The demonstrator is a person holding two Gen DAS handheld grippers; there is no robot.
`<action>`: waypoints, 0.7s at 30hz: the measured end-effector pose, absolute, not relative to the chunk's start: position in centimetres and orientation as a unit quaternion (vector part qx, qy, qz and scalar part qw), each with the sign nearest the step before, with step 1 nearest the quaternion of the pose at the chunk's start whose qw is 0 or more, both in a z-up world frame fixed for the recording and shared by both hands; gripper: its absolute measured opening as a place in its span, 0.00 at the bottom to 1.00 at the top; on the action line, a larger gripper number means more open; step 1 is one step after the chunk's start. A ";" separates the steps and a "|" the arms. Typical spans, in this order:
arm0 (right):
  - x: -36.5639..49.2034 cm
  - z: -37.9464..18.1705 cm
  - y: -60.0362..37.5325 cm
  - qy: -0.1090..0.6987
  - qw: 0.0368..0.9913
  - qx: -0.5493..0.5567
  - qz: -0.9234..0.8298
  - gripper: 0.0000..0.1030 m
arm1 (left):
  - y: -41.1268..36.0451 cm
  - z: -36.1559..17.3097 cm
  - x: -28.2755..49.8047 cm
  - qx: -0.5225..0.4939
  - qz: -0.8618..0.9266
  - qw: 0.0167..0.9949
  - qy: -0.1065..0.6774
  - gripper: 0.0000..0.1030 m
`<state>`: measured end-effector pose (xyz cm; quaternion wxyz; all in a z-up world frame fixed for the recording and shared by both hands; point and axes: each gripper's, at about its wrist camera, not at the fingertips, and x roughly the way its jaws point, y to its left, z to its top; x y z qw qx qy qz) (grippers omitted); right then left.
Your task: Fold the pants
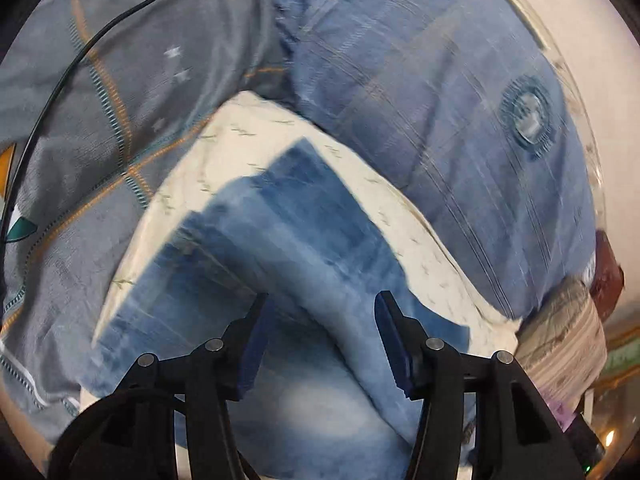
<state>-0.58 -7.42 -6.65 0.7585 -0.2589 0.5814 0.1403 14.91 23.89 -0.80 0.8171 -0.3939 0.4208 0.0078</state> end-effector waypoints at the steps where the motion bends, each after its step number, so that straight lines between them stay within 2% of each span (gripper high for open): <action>1: -0.6 -8.4 -6.6 0.586 0.751 -0.268 0.145 0.74 | 24.4 -1.3 15.0 -0.394 0.015 0.815 0.425 0.50; 7: -0.1 -17.9 -1.2 0.600 0.703 -0.347 0.158 0.73 | 26.9 -2.7 15.7 -0.433 0.028 0.795 0.424 0.50; 9: 0.0 -20.3 -0.2 0.596 0.695 -0.375 0.142 0.69 | 26.7 -3.0 16.0 -0.434 0.012 0.791 0.432 0.50; 10: 0.0 -21.0 -0.1 0.595 0.693 -0.384 0.136 0.64 | 26.7 -3.3 16.3 -0.434 0.004 0.789 0.435 0.50; 12: -0.1 -22.7 0.3 0.592 0.684 -0.409 0.121 0.45 | 26.9 -3.6 16.4 -0.437 -0.006 0.784 0.441 0.50; 13: -0.1 -23.1 0.4 0.589 0.681 -0.422 0.106 0.25 | 27.1 -3.9 16.5 -0.441 -0.009 0.782 0.440 0.50; 14: 0.0 -23.1 0.3 0.588 0.682 -0.426 0.091 0.17 | 27.3 -4.1 16.7 -0.445 -0.013 0.779 0.441 0.50; 17: 0.5 -21.6 0.3 0.595 0.699 -0.388 0.083 0.09 | 28.0 -4.4 16.5 -0.452 -0.015 0.781 0.431 0.50; 21: 1.1 -20.0 0.5 0.595 0.719 -0.353 0.065 0.10 | 28.4 -4.4 16.2 -0.464 -0.017 0.778 0.423 0.50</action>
